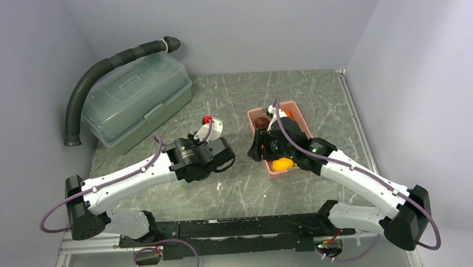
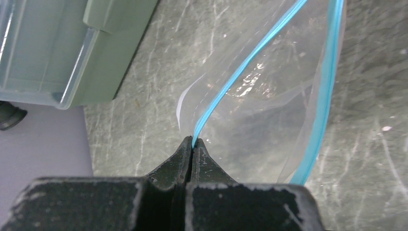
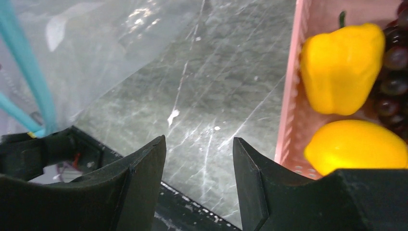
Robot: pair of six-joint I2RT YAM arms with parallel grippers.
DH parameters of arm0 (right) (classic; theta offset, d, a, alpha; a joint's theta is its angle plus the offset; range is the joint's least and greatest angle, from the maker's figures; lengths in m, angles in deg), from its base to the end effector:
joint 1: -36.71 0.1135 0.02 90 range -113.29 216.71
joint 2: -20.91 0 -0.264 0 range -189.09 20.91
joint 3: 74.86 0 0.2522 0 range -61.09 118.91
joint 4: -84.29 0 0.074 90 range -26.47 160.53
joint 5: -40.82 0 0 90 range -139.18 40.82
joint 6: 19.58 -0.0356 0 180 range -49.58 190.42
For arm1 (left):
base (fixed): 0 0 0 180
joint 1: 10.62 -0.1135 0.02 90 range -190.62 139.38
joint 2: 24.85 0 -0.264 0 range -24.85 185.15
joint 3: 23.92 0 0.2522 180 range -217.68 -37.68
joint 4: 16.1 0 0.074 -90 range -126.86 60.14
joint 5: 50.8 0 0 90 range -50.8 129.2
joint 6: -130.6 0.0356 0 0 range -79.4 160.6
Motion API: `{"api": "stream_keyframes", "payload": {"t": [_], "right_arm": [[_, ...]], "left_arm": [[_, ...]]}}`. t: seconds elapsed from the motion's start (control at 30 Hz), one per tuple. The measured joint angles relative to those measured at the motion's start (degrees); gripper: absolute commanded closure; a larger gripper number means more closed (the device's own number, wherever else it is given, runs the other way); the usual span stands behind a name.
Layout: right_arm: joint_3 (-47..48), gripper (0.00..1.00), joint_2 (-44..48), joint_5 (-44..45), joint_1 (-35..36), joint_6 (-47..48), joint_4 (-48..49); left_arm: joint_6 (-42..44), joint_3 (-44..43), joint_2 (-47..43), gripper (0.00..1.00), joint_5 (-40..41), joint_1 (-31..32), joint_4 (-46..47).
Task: Place the food in the zip-top bag and seal the zipper
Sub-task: Place the bin at the center of the board, then open the zipper of the food storage bag at the center of the board.
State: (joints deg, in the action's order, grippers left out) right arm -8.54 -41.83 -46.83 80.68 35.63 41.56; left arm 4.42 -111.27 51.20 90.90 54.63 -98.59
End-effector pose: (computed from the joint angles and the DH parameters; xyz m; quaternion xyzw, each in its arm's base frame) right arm 0.1707 0.1626 0.2947 -0.0635 0.9008 0.2580 0.3435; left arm 0.1236 -0.2014 0.3282 0.1539 0.8773 0.1585 0.4261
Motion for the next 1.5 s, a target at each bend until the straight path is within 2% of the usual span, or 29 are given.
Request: {"api": "stream_keyframes", "payload": {"t": [0.23, 0.57, 1.13, 1.5], "right_arm": [[-5.6, 0.42, 5.5, -6.6, 0.0, -5.9, 5.7], [-8.3, 0.3, 7.6, -9.9, 3.0, -13.0, 14.4], [-8.2, 0.3, -2.8, -4.8, 7.7, -20.0, 22.5], [-6.2, 0.39, -11.3, 2.3, 9.1, -21.6, 23.4]], "left_arm": [[0.3, -3.8, 3.7, 1.0, -4.4, -1.5, 2.3], [0.6, -4.7, 8.4, 1.0, -10.1, -3.3, 5.0], [0.6, -6.2, 9.0, 1.0, -16.1, -4.1, 8.1], [0.6, -6.0, 8.3, 1.0, -20.4, -4.1, 10.2]]}}
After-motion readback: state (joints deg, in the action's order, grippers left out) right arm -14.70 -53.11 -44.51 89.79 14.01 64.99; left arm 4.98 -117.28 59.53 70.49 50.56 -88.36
